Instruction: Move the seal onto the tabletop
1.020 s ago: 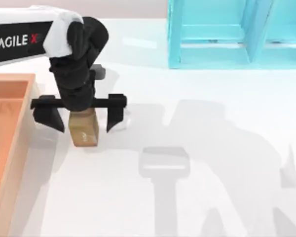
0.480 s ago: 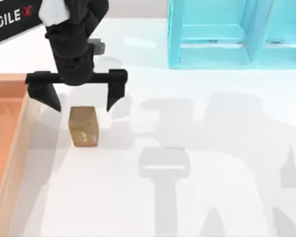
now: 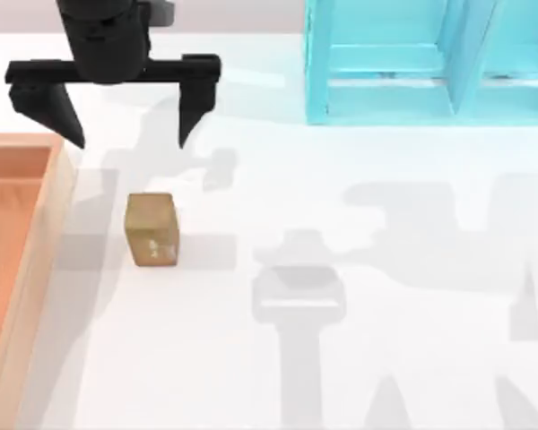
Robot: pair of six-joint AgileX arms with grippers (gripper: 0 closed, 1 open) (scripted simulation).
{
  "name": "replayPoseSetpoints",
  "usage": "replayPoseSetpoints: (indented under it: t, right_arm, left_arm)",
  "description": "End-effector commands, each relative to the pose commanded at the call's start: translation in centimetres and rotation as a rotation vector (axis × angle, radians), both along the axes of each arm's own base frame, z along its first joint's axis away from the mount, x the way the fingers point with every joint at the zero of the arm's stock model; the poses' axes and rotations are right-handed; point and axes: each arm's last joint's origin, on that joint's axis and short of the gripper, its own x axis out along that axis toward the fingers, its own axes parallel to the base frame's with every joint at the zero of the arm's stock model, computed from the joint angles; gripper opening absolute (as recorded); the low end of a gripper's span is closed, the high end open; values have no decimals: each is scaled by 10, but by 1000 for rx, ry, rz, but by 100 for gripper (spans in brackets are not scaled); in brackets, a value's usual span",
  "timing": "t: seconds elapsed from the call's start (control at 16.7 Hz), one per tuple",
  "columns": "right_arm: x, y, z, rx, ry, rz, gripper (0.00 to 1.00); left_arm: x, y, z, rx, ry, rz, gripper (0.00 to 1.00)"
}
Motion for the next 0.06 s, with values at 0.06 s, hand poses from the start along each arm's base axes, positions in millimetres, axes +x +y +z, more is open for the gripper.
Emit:
replayPoseSetpoints:
  t: [0.06]
  right_arm:
    - [0,0,0,0,0,0,100]
  left_arm:
    - [0,0,0,0,0,0,100]
